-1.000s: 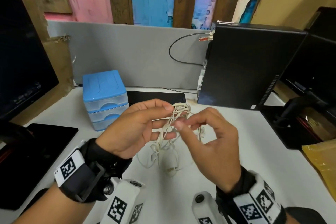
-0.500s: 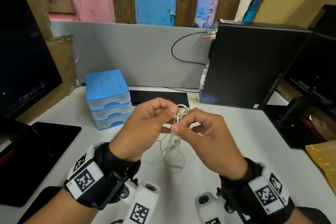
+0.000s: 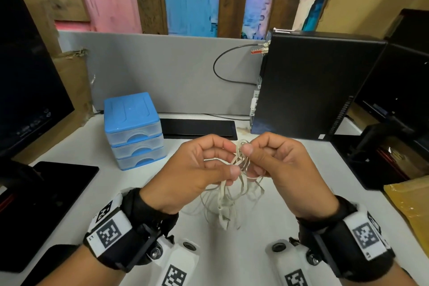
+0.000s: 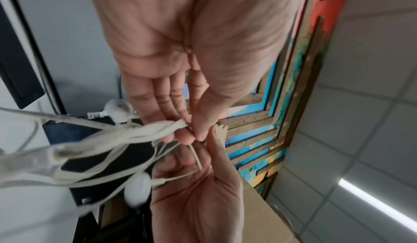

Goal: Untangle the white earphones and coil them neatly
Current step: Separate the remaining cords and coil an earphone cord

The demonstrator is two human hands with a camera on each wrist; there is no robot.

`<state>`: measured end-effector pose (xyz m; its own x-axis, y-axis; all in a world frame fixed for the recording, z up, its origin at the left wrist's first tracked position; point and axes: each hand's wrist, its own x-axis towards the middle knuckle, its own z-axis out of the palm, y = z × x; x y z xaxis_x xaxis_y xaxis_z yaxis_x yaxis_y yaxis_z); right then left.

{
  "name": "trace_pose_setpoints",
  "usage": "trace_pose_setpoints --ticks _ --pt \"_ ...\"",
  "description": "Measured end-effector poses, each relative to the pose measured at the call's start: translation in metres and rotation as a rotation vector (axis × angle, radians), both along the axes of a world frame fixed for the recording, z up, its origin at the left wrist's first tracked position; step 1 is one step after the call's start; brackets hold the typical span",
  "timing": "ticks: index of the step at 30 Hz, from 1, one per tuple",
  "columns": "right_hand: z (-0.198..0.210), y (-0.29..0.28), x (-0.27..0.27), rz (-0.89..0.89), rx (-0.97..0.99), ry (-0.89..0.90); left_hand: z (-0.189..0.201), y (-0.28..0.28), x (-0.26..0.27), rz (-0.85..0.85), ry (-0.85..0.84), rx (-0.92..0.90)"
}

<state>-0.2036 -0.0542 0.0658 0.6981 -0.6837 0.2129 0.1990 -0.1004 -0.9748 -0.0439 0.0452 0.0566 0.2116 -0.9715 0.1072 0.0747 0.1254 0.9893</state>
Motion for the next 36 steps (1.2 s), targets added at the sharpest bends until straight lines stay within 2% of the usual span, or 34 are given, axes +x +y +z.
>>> trace_pose_setpoints --ticks 2,5,10,12,18,21,27,36 --pt "0.000 -0.003 -0.002 -0.001 0.004 0.041 0.000 0.000 0.002 -0.019 -0.002 0.015" --pt "0.003 -0.004 -0.004 0.027 0.004 0.134 0.002 0.001 0.001 0.023 -0.091 0.044" --pt "0.017 -0.003 -0.014 0.222 0.066 0.277 0.009 0.003 0.001 0.132 -0.075 0.023" --pt "0.020 -0.006 -0.017 0.235 0.061 0.287 0.013 0.004 0.004 0.197 -0.059 -0.010" --pt "0.015 -0.013 -0.019 0.046 0.000 0.239 0.016 0.005 0.015 0.366 -0.090 -0.014" --pt "0.013 -0.007 -0.017 -0.023 -0.042 0.174 0.017 0.006 0.015 0.353 -0.100 -0.021" --pt "0.011 0.012 -0.010 -0.203 -0.279 0.079 0.019 0.008 0.009 0.340 -0.091 -0.053" --pt "-0.005 0.029 -0.002 -0.300 -0.514 0.019 0.019 0.011 -0.004 0.220 -0.076 -0.040"
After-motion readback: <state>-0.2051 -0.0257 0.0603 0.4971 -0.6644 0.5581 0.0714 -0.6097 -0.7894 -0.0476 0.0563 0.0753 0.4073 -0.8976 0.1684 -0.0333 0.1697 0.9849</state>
